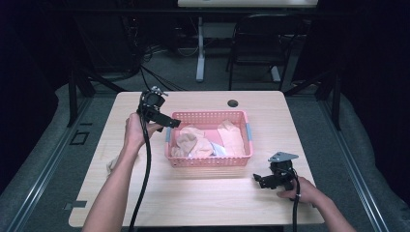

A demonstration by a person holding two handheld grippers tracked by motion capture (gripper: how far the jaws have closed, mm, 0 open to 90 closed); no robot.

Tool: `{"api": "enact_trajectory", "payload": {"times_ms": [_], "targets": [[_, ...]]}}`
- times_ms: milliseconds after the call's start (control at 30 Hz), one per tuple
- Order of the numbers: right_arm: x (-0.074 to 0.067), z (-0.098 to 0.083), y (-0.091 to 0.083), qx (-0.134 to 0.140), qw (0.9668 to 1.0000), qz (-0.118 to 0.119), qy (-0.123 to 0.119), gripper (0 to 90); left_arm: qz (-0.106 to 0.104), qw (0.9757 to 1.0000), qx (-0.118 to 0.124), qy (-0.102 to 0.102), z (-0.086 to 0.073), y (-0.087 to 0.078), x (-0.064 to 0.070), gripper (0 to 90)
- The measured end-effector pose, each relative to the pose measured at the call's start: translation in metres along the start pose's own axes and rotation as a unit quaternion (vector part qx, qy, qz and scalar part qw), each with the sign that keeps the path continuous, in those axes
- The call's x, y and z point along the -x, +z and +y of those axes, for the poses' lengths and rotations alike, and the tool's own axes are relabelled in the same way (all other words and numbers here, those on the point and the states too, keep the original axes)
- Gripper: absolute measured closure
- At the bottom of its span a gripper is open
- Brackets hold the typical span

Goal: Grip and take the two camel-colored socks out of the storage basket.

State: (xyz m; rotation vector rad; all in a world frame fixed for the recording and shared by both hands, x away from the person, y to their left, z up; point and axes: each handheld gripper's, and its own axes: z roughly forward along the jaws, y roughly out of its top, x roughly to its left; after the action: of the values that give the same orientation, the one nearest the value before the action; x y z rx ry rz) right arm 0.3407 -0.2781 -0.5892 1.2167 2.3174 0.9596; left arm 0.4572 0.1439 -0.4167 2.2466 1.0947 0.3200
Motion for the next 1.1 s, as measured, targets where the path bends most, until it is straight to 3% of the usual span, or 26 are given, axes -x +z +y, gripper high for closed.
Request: {"api": "enact_trajectory", "payload": {"times_ms": [467,667,1100], "targets": [[0.0,0.0,0.0,0.0,1.0,0.0,0.0,0.0,-0.026,0.9988,-0.033,0.024,-0.012,0.036,0.019,2.3],[0.0,0.0,0.0,0.0,1.0,0.0,0.0,0.0,-0.027,0.9978,-0.05,0.033,-0.022,0.05,0.026,2.8],[0.0,0.0,0.0,0.0,1.0,0.0,0.0,0.0,-0.041,0.9927,-0.097,0.06,-0.039,0.068,0.04,23.3]]}}
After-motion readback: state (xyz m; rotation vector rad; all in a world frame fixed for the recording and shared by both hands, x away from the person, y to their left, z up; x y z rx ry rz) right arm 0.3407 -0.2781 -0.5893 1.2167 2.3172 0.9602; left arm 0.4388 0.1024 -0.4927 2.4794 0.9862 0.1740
